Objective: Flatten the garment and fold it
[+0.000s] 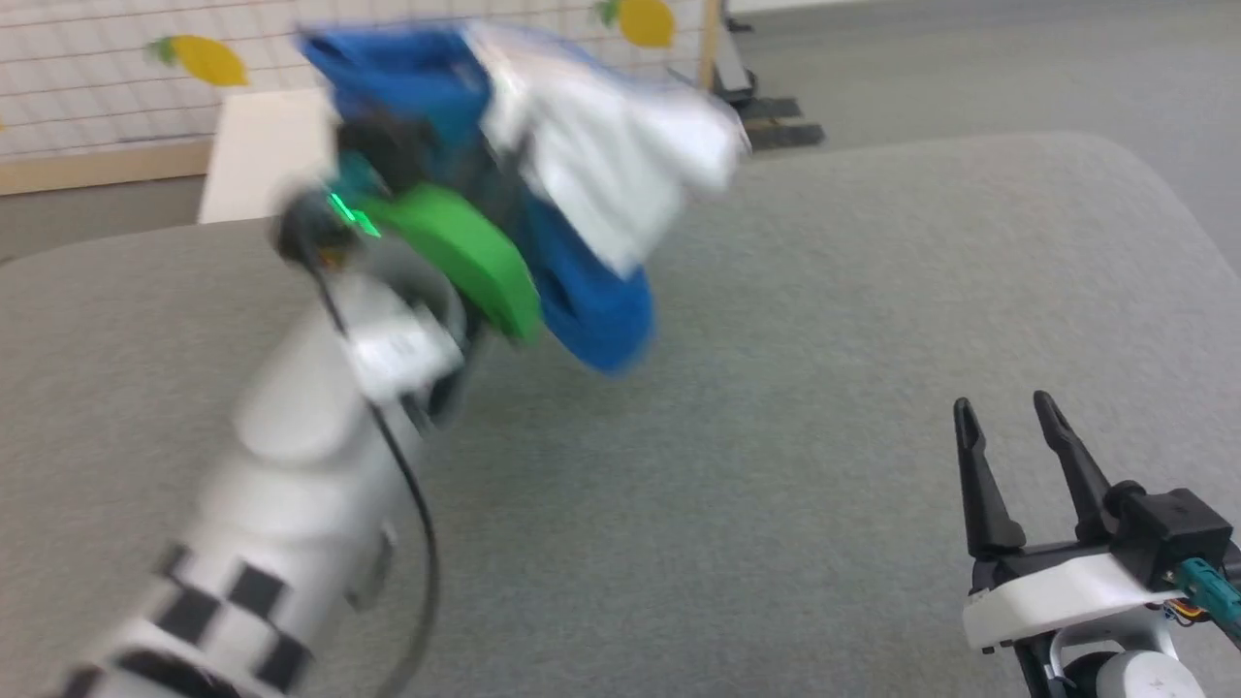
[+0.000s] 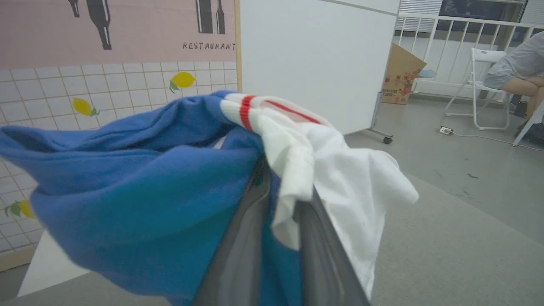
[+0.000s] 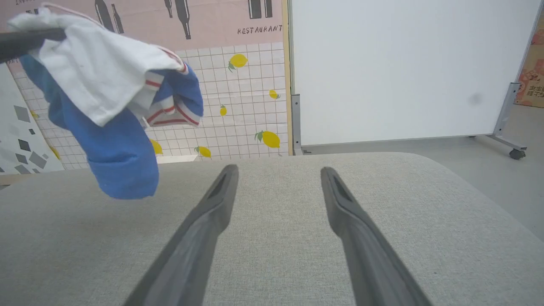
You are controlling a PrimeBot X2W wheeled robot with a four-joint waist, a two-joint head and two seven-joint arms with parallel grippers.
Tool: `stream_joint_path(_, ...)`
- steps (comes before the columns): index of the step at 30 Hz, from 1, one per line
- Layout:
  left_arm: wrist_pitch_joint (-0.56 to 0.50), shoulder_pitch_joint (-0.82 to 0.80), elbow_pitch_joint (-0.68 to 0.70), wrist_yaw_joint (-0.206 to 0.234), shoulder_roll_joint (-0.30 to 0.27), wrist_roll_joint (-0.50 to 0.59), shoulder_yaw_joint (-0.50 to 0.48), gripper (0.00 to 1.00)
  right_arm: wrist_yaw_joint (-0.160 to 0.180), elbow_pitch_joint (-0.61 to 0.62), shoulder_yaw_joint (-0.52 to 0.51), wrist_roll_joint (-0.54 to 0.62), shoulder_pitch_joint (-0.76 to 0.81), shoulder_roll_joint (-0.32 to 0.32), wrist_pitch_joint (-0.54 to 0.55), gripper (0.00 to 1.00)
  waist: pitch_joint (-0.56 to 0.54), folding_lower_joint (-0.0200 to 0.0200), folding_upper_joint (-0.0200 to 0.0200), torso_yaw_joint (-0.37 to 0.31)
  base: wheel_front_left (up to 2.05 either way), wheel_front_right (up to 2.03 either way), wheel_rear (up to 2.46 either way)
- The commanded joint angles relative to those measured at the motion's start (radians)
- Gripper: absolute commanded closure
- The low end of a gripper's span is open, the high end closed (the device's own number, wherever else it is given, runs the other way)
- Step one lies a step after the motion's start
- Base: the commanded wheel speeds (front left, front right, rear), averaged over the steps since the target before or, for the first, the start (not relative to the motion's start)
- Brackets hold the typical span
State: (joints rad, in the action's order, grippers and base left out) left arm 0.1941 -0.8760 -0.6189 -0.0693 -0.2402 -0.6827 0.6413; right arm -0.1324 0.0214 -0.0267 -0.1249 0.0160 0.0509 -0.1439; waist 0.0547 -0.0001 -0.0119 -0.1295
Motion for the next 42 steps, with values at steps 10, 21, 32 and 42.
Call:
stream_joint_path(10,0.014,0.362,-0.056,0.024,0.067,-0.035,0.102,1.0,0.002,-0.03,0.019,-0.024,-0.037,-0.001,-0.026,0.0,0.117,0.0001,0.0119,-0.043,0.0,0.0,0.0)
stream_joint_path(21,0.066,0.416,0.108,0.063,0.066,0.029,0.056,0.0,0.002,-0.06,0.017,-0.005,-0.03,-0.001,-0.026,0.0,0.047,0.0001,0.0119,0.05,0.0,0.0,0.0)
stream_joint_path(32,0.067,0.528,0.397,0.132,0.01,0.13,-0.154,0.0,0.002,-0.042,-0.012,0.013,0.01,-0.001,-0.001,0.0,-0.032,0.0001,0.0119,0.114,0.0,0.0,0.0)
stream_joint_path(42,0.068,0.739,0.462,0.178,-0.088,0.142,-0.318,0.0,0.002,-0.004,-0.004,0.032,0.051,-0.001,0.036,0.0,-0.07,0.0001,0.0119,0.137,0.0,0.0,0.0)
